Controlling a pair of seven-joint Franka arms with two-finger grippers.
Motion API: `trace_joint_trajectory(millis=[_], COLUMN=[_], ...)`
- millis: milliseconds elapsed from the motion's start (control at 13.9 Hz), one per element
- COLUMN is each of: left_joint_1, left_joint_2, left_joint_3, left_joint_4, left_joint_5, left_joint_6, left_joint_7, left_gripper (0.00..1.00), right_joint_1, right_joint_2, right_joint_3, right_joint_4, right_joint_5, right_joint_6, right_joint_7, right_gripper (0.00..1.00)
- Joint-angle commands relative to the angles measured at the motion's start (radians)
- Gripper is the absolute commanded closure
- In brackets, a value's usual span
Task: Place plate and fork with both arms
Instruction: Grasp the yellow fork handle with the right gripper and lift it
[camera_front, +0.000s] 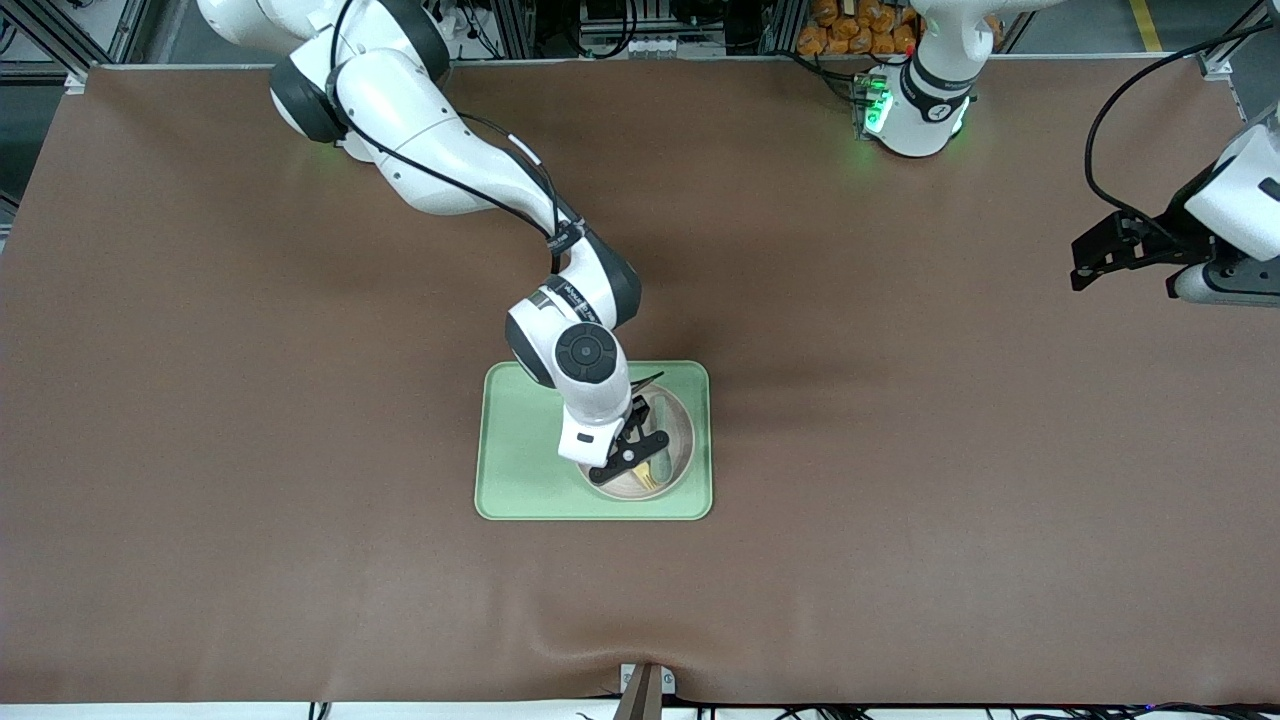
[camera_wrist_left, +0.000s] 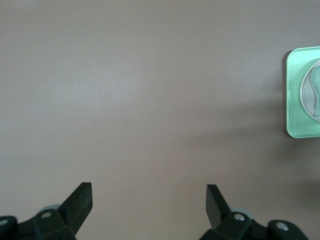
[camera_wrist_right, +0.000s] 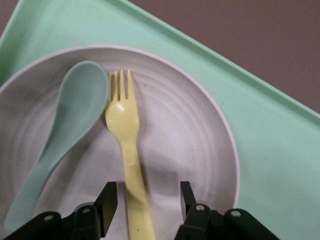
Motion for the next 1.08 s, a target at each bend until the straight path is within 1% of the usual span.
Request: trace_joint_trajectory(millis=[0,72,144,287,359,431,503,575,646,1006], left_joint_1=[-0.065,-0.087,-0.097,-0.095,-0.097,-0.1,-0.103,-0.103,-0.101,-0.078], left_joint_2=[-0.043,-0.051,-0.058,-0.062,-0.071,-0.081,-0.089,-0.092,-0.089,-0.083], left_joint_3=[0.082,0.104,0.11,0.112,0.118,0.124,0.124,0.124,0.126,0.121], left_joint_4=[-0.005,-0.012,-0.01,-0.01,-0.01,-0.012,-0.018,-0.019,-0.015,-0.021], left_joint_5=[-0.046,-0.045,-0.045,-0.045,-0.043,-0.043,-0.043,-0.042,-0.043,-0.04], left_joint_6=[-0.022,-0.04,-0.057,-0.063,-0.084,-0.12,-0.132,-0.134,-0.134,-0.144], left_joint_7=[0.007,0.0,-0.01,-0.015,-0.017,-0.026,-0.038,-0.04,-0.041,-0.082], left_gripper=[0.0,0.0,0.0,0.0,0.0,0.0,0.0,0.0,0.0,0.0], right_joint_1=[0.014,0.014,0.014,0.014,0.015,0.014,0.015,0.018,0.018,0.017], right_joint_2=[0.023,0.023,0.023,0.028,0.029,0.029,0.029,0.029,0.028,0.003], right_joint_3=[-0.001,-0.001,-0.001,-0.003,-0.003,-0.003,-0.003,-0.003,-0.003,0.003], right_joint_4=[0.027,0.027,0.027,0.027,0.027,0.027,0.027,0.027,0.027,0.032], right_joint_5=[0.006,0.006,0.006,0.004,0.004,0.004,0.004,0.004,0.004,0.019], right_joint_6=[0.011,0.011,0.011,0.012,0.012,0.011,0.011,0.011,0.011,-0.015], right_joint_7=[0.032,0.036,0.039,0.039,0.039,0.052,0.071,0.072,0.074,0.114], right_gripper=[0.43,0.47,0.47,0.52,0.67,0.91,0.91,0.94,1.0,1.0])
